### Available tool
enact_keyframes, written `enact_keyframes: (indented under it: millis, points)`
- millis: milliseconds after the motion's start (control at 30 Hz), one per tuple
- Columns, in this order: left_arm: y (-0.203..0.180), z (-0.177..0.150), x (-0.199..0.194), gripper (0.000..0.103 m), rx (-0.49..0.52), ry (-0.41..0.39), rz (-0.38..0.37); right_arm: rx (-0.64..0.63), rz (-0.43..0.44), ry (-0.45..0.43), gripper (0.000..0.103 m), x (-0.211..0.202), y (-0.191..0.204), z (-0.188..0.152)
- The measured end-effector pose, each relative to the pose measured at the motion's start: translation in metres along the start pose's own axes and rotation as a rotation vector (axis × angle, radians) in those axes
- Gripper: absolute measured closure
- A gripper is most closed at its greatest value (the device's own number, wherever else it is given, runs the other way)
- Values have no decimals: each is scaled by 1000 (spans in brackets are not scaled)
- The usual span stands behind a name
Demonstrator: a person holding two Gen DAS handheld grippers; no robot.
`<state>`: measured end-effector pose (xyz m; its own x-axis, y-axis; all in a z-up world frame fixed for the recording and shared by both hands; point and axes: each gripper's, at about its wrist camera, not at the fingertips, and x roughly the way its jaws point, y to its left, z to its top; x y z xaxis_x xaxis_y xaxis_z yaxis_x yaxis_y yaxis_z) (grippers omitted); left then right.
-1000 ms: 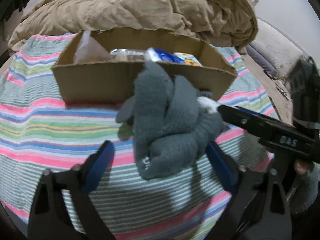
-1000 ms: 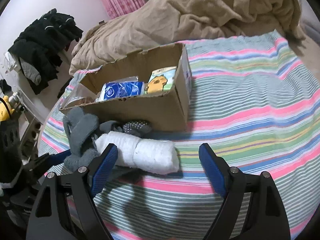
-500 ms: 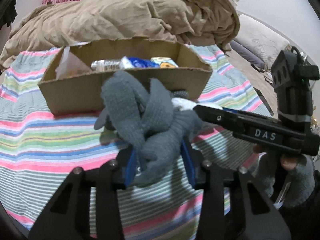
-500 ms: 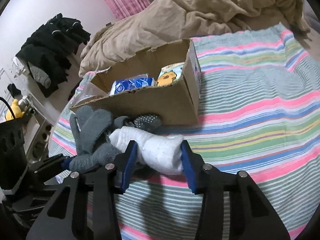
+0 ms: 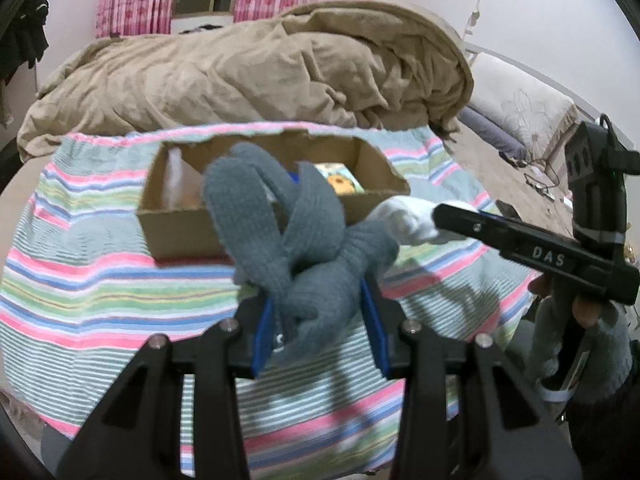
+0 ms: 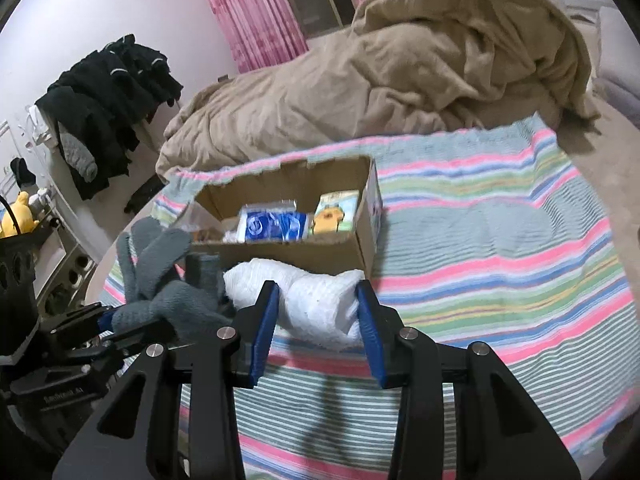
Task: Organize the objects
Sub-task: 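Grasp the white socks with the right tool while the left grasps a grey glove, then place the white socks and grey glove into the box and open both tools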
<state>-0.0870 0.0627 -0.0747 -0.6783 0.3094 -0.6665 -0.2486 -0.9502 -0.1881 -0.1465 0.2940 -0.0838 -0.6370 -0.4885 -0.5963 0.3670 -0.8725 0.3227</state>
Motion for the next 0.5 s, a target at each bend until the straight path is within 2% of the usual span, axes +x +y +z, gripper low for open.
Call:
enact_keyframes:
  millis: [500]
  points:
    - [19,42,-52,62,1,-148,23,-83,2,-126,61,-34,29,49]
